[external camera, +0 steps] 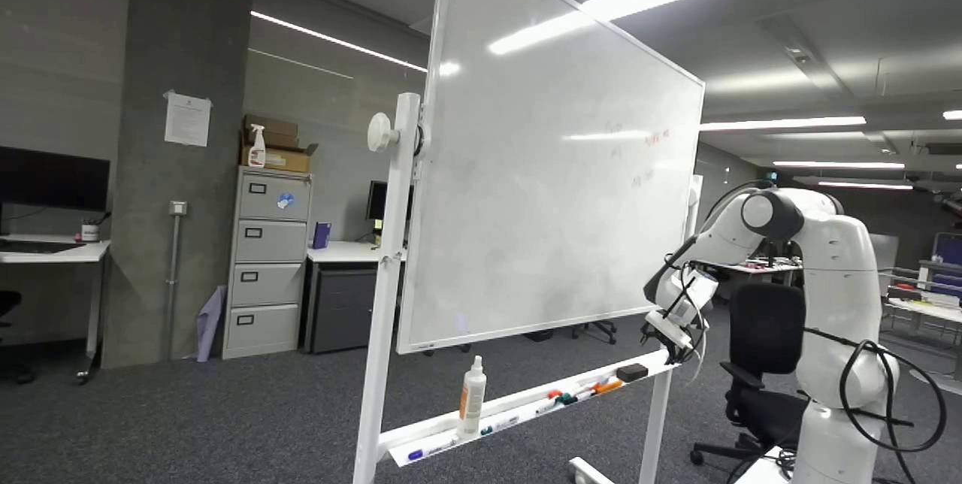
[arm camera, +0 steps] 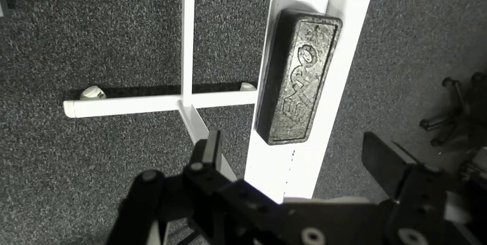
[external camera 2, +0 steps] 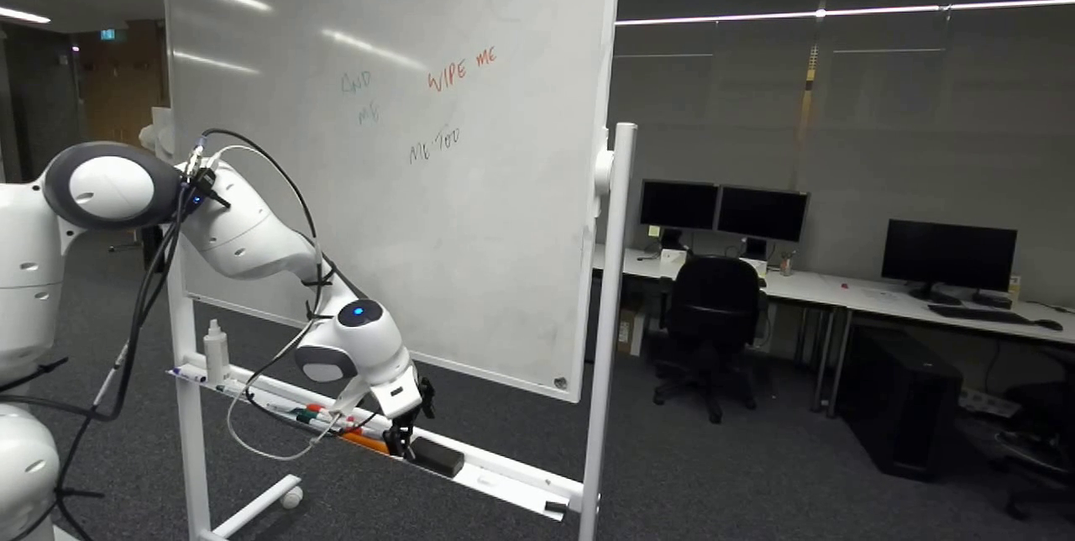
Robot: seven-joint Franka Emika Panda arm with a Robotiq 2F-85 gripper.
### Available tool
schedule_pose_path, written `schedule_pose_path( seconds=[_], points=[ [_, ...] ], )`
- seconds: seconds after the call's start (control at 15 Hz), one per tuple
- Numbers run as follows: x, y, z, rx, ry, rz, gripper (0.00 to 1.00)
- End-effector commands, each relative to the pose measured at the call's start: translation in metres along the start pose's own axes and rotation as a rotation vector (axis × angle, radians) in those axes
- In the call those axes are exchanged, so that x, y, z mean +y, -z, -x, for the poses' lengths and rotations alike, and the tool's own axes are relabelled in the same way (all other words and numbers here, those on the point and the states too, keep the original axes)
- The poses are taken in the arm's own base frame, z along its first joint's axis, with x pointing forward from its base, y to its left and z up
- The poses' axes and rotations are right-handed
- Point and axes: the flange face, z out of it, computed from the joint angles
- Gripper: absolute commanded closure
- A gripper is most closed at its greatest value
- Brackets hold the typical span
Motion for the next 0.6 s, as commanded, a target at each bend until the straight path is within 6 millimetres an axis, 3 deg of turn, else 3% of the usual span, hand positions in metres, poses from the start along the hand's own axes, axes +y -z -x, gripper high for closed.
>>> schedule_pose_path(
  seconds=[0.0,0.53],
  points=[
    [-0.010,-0.020,-0.005,-0.029,-0.021,0.002,0.00],
    [-0.022,-0.054,-0.008,-0.080,-0.043,0.014,0.00]
  ],
)
